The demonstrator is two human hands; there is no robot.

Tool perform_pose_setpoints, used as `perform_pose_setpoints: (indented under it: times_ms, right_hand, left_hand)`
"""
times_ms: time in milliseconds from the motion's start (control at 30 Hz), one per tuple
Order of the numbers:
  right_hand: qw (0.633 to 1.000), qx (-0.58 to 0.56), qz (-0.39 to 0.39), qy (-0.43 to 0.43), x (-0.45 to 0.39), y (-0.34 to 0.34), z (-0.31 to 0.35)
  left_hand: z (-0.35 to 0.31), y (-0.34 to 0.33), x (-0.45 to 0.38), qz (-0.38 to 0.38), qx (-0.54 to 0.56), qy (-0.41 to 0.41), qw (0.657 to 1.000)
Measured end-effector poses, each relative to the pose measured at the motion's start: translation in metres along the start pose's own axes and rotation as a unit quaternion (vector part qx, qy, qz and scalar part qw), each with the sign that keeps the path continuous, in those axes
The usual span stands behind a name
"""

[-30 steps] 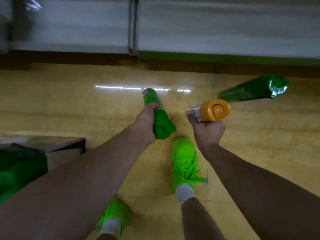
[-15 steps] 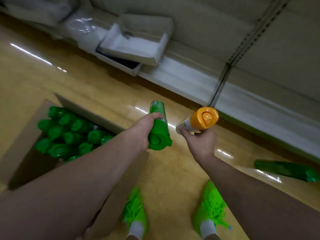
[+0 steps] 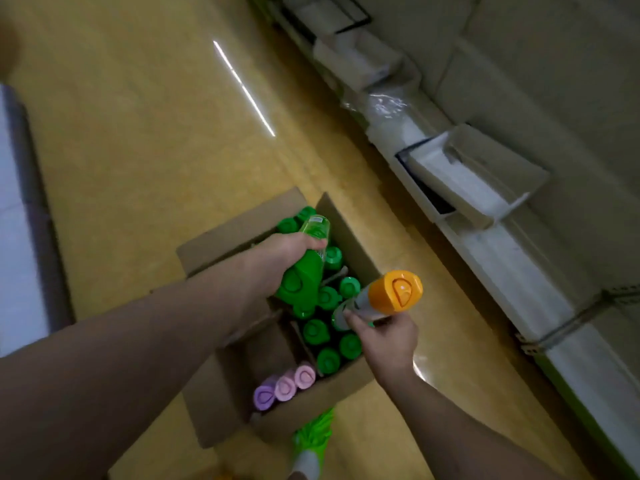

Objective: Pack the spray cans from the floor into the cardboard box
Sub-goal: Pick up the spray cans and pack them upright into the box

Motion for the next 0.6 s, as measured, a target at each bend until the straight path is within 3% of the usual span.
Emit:
perform_pose_setpoints:
  times_ms: [233,600]
  right_hand:
    - [0.995,0.026,0.046,0.09,-0.003,-0.07,0.059]
    - [0.99,0.038,0.062,0.121,-0.018,-0.144,0.037]
  left_hand:
    - [-0.013,0.097,-0.019,-0.083,-0.059,-0.028,0.994]
    - [-0.014,0.117,-0.107,-0.106,-0.13,-0.041,0.985]
Point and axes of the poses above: each hand's wrist, its own x-axis away from the middle knuckle, its own y-axis out of the back of the hand, z = x × y, the point moved 6 cm from there along -x, towards the middle knuckle, and after that the axes turned 2 degrees about z, right-handed, at the moved point
